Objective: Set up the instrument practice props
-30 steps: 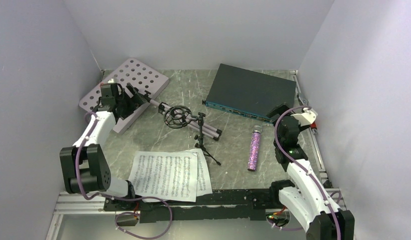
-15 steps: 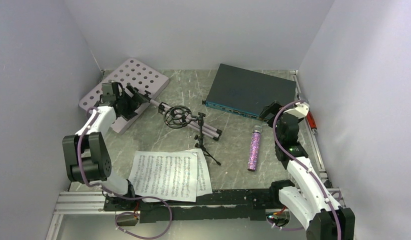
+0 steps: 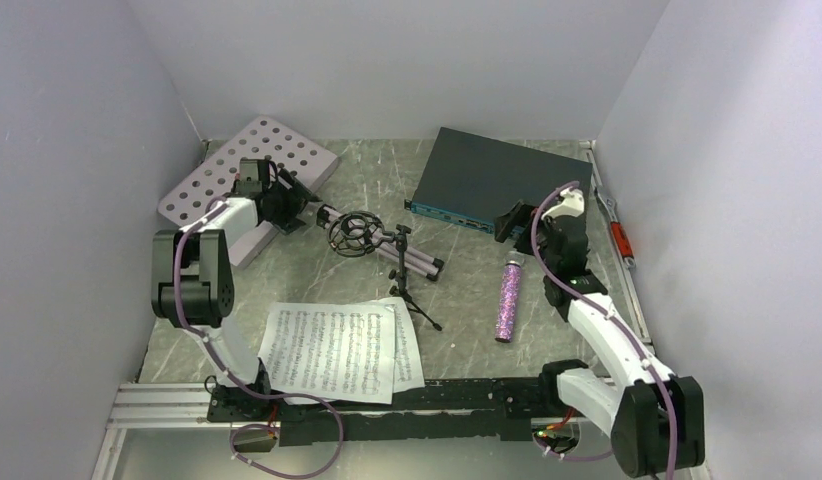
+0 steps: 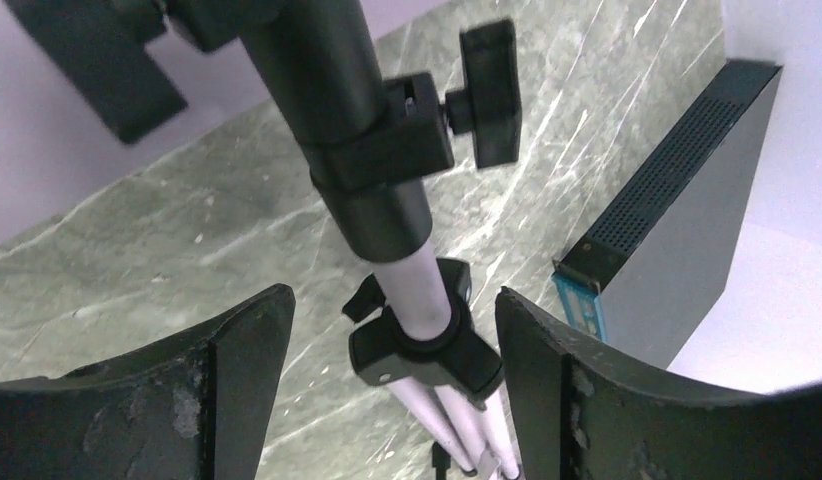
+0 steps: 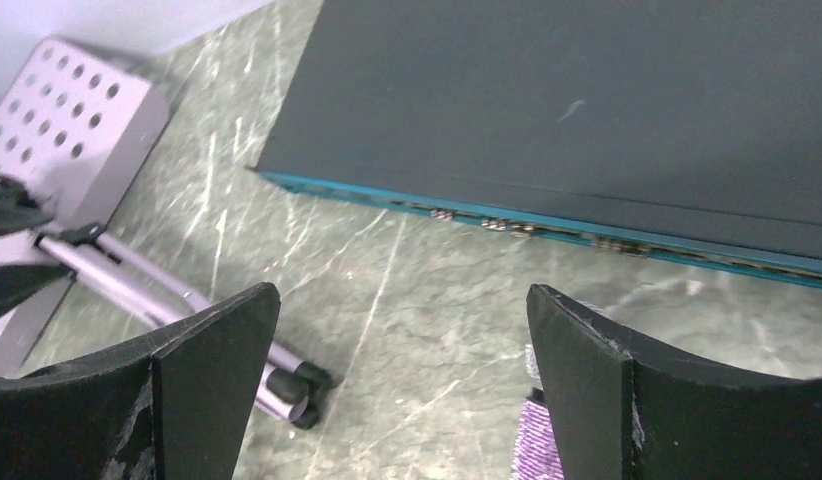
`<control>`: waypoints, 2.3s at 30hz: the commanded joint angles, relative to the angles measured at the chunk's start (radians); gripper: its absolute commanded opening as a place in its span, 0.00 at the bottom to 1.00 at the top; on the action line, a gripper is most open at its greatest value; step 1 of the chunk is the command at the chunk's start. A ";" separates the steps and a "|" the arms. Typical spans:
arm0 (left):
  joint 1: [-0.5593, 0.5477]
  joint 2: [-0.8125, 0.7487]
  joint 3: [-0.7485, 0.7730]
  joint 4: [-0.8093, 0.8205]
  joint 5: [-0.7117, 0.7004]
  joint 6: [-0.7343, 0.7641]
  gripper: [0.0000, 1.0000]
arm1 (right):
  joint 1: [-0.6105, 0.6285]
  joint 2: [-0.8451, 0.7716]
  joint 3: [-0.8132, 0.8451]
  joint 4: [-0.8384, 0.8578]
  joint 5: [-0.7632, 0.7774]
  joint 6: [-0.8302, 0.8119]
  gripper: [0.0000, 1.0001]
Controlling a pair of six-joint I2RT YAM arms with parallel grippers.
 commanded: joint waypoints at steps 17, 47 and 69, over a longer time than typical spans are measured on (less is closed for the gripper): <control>-0.001 0.132 0.084 0.142 0.023 -0.115 0.41 | 0.140 0.423 0.306 -0.018 -0.417 -0.092 0.97; -0.044 0.033 0.111 0.029 -0.083 -0.039 0.68 | 0.318 0.907 0.620 0.017 -0.628 -0.128 0.80; -0.047 0.086 0.092 0.099 -0.092 -0.077 0.25 | 0.362 0.991 0.707 -0.065 -0.622 -0.207 0.71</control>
